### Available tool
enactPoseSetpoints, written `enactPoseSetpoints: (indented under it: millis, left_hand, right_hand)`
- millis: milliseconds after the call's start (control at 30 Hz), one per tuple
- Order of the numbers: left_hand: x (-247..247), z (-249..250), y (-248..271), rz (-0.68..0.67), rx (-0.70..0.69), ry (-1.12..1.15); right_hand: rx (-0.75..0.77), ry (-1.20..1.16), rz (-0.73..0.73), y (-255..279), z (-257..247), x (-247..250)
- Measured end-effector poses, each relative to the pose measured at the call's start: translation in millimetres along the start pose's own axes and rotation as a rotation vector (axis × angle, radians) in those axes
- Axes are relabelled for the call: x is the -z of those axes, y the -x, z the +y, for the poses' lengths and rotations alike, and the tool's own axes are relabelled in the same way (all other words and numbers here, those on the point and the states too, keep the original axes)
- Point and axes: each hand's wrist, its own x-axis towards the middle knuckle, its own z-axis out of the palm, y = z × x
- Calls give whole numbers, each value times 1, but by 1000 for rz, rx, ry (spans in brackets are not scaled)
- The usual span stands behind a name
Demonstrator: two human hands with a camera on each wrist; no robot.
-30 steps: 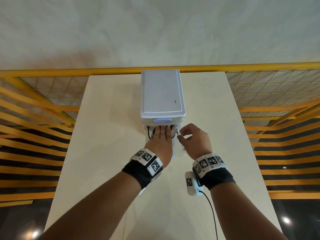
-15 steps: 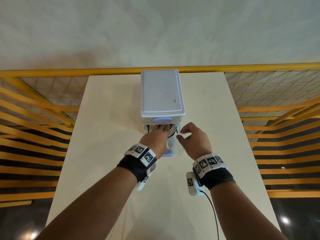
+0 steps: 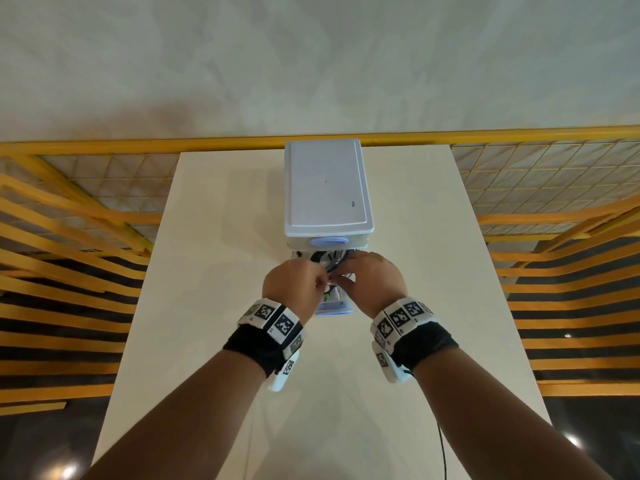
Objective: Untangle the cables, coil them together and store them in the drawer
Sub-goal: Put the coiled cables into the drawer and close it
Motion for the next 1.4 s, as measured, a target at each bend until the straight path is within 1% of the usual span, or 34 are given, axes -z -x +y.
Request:
enactPoseSetpoints:
  millis: [67,133,167,200,267,300,333,367,433,467,533,600,700,767,833,867,1033,1100,1200,1300,1400]
  left_hand:
    - [-3,-1,-1,-15,-16,43]
    - [-2,-1,-1,-30,-53,28]
    - [1,-1,-1,-4,-73,26]
    - [6,-2,-2,73,-98,46]
    - [22,-6,-6,384,-193,108]
    - [29,-8,-10,506,-241,111]
    - [35,-12,-15,554,-258,89]
    - [38,-16,-22,521,-253,59]
    - [38,-23,-33,369,-199,17]
    - [36,-26,-37,292,-185,13]
    - [33,-29,-41,154,-169,19]
    - [32,-29,-43,86,-145,33]
    - [34,-28,-43,95,-175,-64]
    - [34,-27,-44,76,-220,-51]
    - [36,-27,-45,57,-241,-14]
    - [38,-27,-45,53,-244,-9]
    - [44,-27,-46,60,-250,-2]
    - [43,-27,-45,68,-250,10]
    - [41,-27,-45,65,-245,17]
    - [41,-27,-45,62,-248,23]
    - [39,-28,-45,68,-252,27]
  right_hand:
    - [-11,25,-11,-3,0,-3]
    - [-15,10,-1,-4,1,-5]
    - [-16,-3,14,-3,2,-5]
    - [-17,-11,39,-2,2,-5]
    - [-35,-14,88,0,1,-6]
    - [-47,-22,98,2,0,-7]
    - [-59,-39,88,5,-2,-6]
    - [-78,-62,63,8,-4,-5]
    - [-108,-122,17,18,-7,-5]
    - [-101,-139,-3,24,-7,-6]
    - [-53,-100,-52,32,-3,-11]
    - [-15,-56,-54,35,1,-19]
    - [19,1,31,31,4,-28]
    - [40,54,117,27,5,-32]
    - [31,52,222,22,8,-36]
    - [16,36,251,19,8,-37]
    - [-101,-107,318,6,3,-41]
    - [-148,-120,359,2,1,-43]
    - [-172,-97,434,-1,-2,-46]
    - [-190,-79,444,-5,-3,-48]
    - [-247,-119,464,-10,-4,-47]
